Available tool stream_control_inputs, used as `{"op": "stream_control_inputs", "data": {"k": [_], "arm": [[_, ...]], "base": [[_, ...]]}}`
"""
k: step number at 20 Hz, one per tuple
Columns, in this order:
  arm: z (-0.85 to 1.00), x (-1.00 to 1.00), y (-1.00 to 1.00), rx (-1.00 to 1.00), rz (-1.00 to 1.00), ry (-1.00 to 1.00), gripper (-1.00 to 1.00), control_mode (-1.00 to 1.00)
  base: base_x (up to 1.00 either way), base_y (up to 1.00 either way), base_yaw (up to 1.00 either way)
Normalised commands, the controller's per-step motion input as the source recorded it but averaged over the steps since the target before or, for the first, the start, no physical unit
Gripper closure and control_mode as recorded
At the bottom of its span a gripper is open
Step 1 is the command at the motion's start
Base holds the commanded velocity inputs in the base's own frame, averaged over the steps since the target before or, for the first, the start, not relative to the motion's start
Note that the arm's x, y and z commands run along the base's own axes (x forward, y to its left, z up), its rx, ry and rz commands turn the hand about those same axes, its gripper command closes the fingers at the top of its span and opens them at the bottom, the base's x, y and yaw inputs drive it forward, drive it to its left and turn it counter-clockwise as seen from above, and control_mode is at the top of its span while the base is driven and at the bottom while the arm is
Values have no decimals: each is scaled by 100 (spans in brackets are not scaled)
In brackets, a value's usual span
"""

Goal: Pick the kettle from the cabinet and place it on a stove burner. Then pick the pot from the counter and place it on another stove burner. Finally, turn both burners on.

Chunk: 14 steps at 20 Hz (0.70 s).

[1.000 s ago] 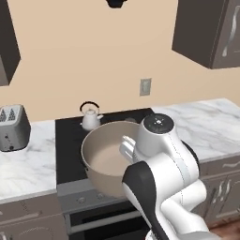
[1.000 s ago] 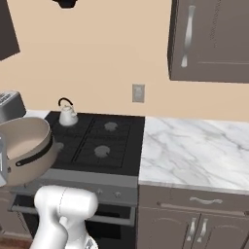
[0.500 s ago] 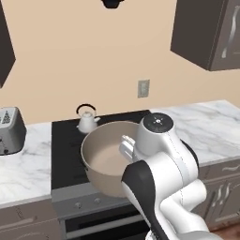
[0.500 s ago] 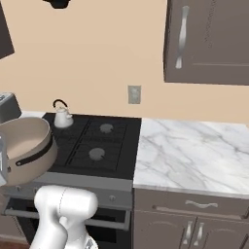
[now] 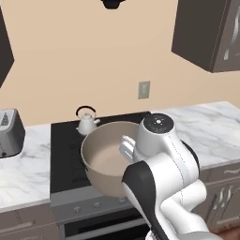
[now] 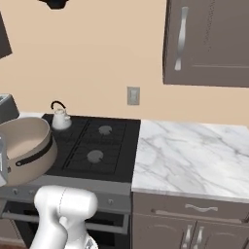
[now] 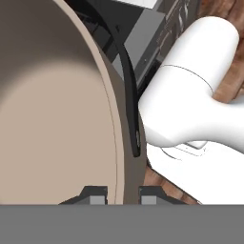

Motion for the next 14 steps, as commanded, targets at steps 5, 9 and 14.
{"op": "stream_control_inputs", "data": {"k": [5, 9, 14], "arm": [[0, 0, 0, 0, 0, 0, 100, 100], [0, 0, 0, 0, 0, 0, 100, 100], [0, 0, 0, 0, 0, 0, 100, 100]], "base": [[29, -26, 1], [12, -15, 8], [0, -2, 19]]}}
